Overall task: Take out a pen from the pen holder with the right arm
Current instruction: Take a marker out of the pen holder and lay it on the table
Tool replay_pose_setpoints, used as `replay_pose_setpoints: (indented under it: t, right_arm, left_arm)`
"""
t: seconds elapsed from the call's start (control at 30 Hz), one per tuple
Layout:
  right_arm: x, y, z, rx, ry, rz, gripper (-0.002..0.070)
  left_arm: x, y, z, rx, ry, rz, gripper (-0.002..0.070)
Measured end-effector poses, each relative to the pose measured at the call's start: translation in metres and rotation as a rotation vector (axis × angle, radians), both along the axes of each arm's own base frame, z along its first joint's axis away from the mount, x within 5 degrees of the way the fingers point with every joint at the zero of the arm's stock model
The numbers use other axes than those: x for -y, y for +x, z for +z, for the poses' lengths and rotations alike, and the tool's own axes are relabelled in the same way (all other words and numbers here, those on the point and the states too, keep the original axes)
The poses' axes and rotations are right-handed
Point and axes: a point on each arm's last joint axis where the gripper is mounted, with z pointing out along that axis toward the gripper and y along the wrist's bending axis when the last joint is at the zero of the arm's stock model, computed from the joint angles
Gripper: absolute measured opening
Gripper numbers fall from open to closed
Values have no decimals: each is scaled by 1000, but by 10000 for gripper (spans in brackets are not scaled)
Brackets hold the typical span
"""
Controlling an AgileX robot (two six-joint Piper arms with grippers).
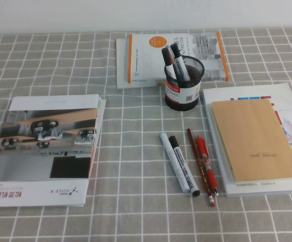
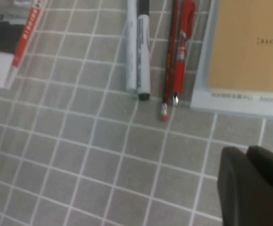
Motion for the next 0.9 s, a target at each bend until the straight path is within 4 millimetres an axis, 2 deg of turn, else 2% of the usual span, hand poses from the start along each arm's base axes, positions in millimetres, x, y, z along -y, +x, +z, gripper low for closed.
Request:
replay_pose_setpoints:
  t: [0.23,0.4,0.5,0.7,0.9]
  right_arm:
    - [-1,24,-1,7,-45,11,-12]
    - [-19,49,8,79,-61,79,-12]
    - [-38,66,12,111,-66,144,-12]
    - [-86,99,5,142,-90,261,-12]
    - [-138,135,3,257,-148,351,-12]
  left_arm:
    - [0,0,0,0,0,0,-5]
    - [0,0,0,0,0,0,-5]
    - [0,0,0,0,0,0,-5]
    - [0,0,0,0,0,0,-5]
    - [0,0,0,0,0,0,-5]
